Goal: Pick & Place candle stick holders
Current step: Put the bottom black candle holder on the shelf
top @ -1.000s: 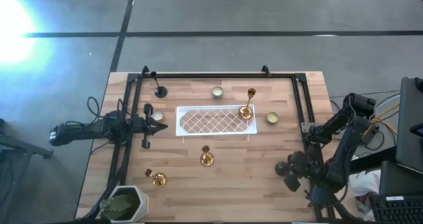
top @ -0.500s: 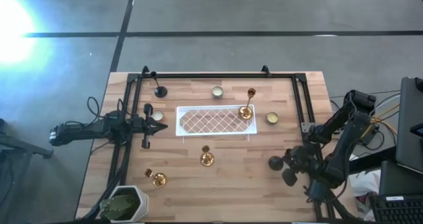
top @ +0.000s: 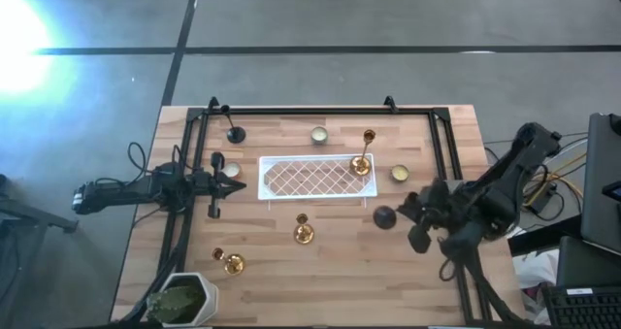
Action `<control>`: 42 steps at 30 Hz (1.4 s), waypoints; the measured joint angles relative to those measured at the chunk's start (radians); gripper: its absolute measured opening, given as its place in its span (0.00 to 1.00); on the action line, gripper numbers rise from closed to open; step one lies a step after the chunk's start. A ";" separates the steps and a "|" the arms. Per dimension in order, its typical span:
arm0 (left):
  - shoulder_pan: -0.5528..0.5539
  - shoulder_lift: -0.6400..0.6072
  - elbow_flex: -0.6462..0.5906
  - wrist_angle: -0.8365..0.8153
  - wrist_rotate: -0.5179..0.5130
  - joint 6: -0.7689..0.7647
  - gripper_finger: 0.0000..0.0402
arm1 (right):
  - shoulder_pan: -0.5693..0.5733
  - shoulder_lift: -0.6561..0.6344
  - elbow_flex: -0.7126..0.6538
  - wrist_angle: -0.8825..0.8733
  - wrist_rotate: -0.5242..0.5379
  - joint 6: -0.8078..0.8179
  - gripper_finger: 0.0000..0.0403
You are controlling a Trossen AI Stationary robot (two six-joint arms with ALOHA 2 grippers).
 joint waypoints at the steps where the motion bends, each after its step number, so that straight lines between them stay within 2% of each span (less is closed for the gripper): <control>1: 0.000 0.000 0.000 0.000 0.000 0.000 0.03 | -0.031 0.009 0.024 0.019 -0.009 -0.074 0.02; 5: 0.000 0.000 0.000 0.000 0.000 0.000 0.03 | -0.162 0.076 0.103 0.056 -0.105 -0.269 0.02; 11: 0.000 0.000 0.000 0.000 0.000 0.000 0.03 | -0.289 0.186 0.197 0.074 -0.143 -0.395 0.02; 26: 0.000 0.000 0.000 -0.002 0.000 0.000 0.03 | -0.404 0.356 0.403 0.202 -0.180 -0.528 0.02; 31: 0.000 0.000 0.000 -0.002 0.000 0.000 0.03 | -0.425 0.431 0.460 0.205 -0.135 -0.533 0.02; 42: 0.000 0.000 0.000 -0.002 0.000 0.000 0.03 | -0.448 0.571 0.609 0.175 -0.001 -0.353 0.02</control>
